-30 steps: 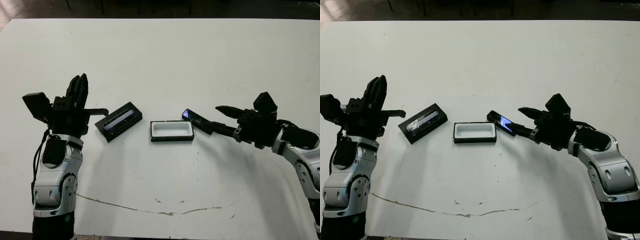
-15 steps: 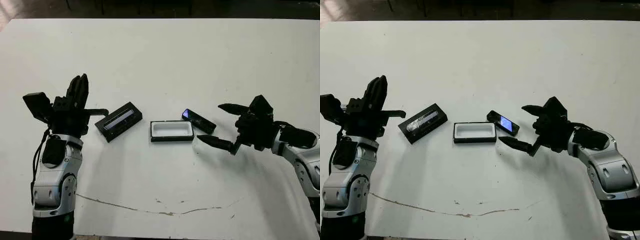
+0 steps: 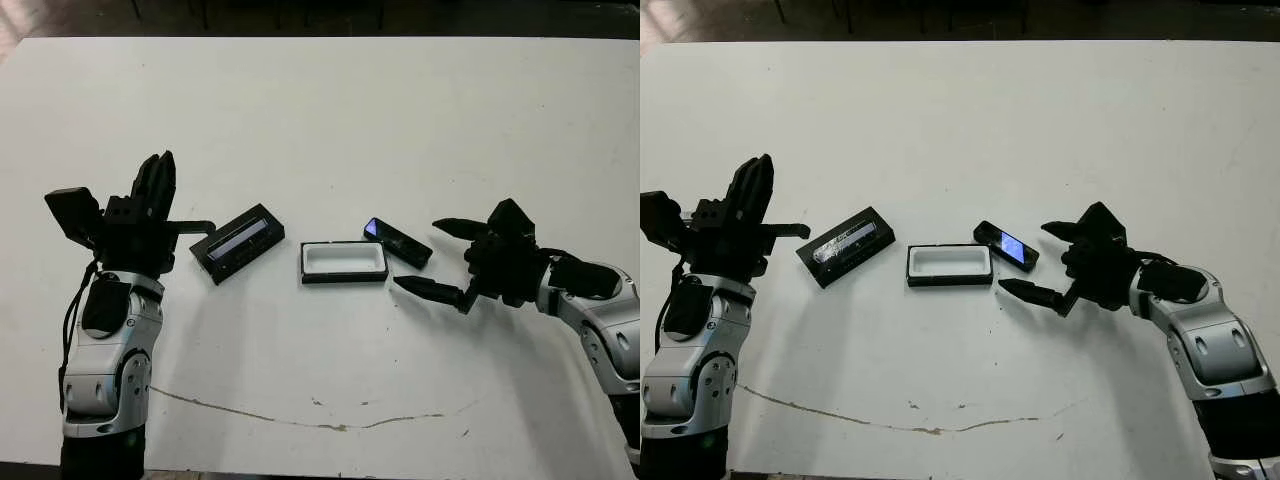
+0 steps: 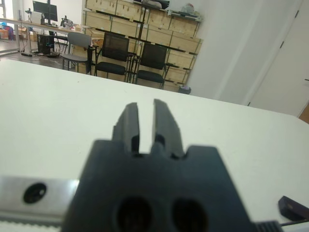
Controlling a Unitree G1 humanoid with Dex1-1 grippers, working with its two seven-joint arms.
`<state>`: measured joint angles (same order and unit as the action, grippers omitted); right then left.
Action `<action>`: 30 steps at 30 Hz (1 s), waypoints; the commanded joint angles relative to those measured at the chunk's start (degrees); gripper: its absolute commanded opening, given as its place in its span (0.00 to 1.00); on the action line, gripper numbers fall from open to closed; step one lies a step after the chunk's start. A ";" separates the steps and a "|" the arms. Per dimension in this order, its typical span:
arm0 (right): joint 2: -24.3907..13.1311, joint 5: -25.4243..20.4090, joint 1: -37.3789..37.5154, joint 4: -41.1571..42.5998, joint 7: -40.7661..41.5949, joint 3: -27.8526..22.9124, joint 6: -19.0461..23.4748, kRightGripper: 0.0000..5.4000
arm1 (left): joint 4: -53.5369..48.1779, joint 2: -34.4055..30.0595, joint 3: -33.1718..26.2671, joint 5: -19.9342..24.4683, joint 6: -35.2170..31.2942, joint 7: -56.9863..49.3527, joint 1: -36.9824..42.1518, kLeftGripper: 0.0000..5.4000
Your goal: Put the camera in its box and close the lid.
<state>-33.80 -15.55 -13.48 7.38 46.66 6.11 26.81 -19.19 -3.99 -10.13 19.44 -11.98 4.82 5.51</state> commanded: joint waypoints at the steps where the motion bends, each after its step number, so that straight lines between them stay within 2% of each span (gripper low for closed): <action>1: -0.26 1.43 0.18 -0.60 -0.77 0.82 1.10 0.95 | -0.03 -0.71 -0.34 -0.30 -1.03 -0.13 -1.39 0.00; 4: -0.37 2.11 0.23 -0.91 -0.60 1.15 0.38 0.94 | 0.02 -0.70 -0.40 -0.12 -1.04 -0.12 -1.40 0.00; 8: -0.35 2.93 0.01 -1.54 -0.11 1.87 -0.28 0.83 | -0.05 -0.55 -0.16 -0.21 -1.08 -0.25 -1.36 0.00; 12: 0.38 2.87 -0.44 -2.78 -0.11 2.43 -0.09 0.77 | -0.06 -0.35 -0.03 -0.22 -1.08 -0.43 -1.39 0.00; 18: 1.04 4.30 0.16 -0.91 -2.61 3.14 -0.31 0.52 | -0.07 -0.28 0.09 -0.40 -0.97 -0.60 -1.57 0.00; 23: 2.01 3.56 0.47 -2.54 -1.88 2.39 -4.39 0.32 | -0.23 -0.04 0.27 -0.51 -1.26 -1.17 -1.66 0.00; 28: 1.46 3.81 -0.13 -3.66 -0.37 2.36 -6.47 0.11 | 0.15 0.08 0.56 -0.51 -0.86 -1.16 -1.54 0.00; 30: 1.00 3.92 -0.61 -3.49 -0.02 2.30 -5.95 0.04 | 0.02 0.21 0.60 -0.55 -0.99 -1.40 -1.52 0.00</action>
<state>-31.98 -12.12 -14.35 4.28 45.83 8.37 20.52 -19.54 -3.89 -9.68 19.34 -12.05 3.95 4.99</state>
